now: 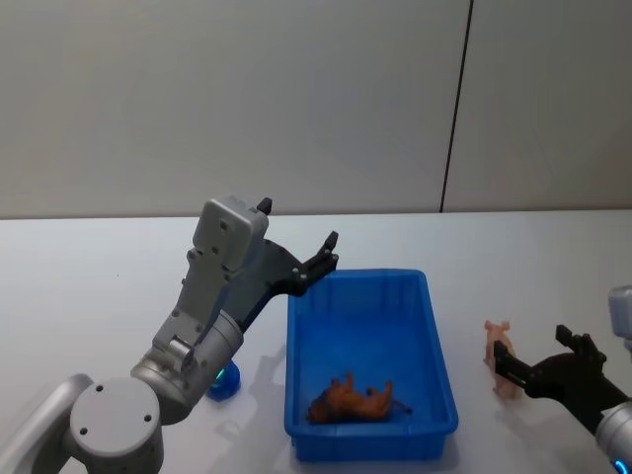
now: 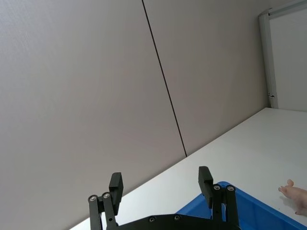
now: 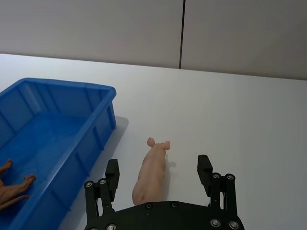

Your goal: Pick up the two dolls from the table and place them into the box.

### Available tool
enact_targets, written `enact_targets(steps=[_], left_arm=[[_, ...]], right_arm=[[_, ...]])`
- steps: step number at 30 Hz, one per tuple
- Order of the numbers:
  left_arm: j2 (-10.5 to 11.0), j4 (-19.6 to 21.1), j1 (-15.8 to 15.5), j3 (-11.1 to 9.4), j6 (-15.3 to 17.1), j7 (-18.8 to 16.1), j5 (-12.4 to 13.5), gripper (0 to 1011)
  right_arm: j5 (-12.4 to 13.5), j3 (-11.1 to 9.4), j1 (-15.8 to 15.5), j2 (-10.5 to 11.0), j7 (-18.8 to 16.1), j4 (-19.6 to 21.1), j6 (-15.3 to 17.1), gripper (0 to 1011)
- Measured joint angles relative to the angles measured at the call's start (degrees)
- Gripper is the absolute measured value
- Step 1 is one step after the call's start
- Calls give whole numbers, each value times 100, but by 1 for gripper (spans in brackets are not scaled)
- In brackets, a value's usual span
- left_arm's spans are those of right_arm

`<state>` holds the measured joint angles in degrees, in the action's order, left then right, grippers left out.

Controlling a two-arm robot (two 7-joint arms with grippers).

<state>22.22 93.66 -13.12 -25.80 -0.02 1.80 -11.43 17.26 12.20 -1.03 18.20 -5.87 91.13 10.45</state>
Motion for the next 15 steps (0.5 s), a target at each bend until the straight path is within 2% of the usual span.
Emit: enact_targets(steps=[15], left_arm=[[0, 0, 0, 0, 0, 0, 0, 1003]], right_arm=[[-247, 86, 298, -180, -145, -447, 211, 1001]])
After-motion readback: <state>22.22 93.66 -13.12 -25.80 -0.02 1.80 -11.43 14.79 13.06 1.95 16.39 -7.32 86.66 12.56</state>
